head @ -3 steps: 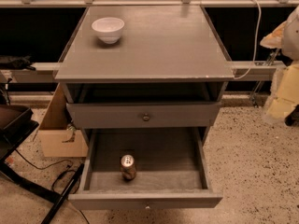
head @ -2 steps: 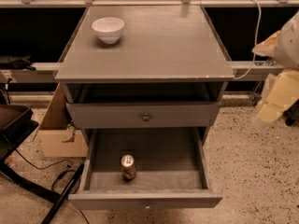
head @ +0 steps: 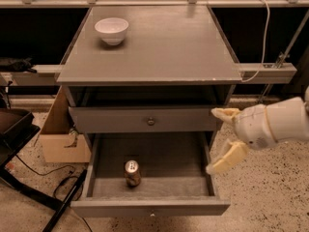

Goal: Pick orange can from middle drawer and place on counter

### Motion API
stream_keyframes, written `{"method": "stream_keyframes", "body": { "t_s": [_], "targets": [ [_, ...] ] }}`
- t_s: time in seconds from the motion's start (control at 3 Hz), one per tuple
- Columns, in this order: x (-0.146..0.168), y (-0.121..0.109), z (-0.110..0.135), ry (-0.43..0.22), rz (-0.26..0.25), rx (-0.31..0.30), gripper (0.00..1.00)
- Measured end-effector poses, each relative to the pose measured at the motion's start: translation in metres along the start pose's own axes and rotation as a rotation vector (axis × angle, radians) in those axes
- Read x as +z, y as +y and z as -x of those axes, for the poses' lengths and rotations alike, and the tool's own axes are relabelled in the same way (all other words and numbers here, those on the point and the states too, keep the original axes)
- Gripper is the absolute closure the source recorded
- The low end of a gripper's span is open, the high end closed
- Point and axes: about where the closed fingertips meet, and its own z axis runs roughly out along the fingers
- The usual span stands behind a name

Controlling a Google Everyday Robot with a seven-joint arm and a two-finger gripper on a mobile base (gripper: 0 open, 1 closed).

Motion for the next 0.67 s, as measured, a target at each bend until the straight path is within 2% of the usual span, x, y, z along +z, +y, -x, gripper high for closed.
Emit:
{"method": "stream_keyframes", "body": {
  "t_s": [0.33,0.67],
  "targets": [
    [0.077,0.007,0.002,-0.348,-0.026,0.053,0.00],
    [0.123,0.005,0.015,-0.521,-0.041,0.074,0.00]
  ]
}}
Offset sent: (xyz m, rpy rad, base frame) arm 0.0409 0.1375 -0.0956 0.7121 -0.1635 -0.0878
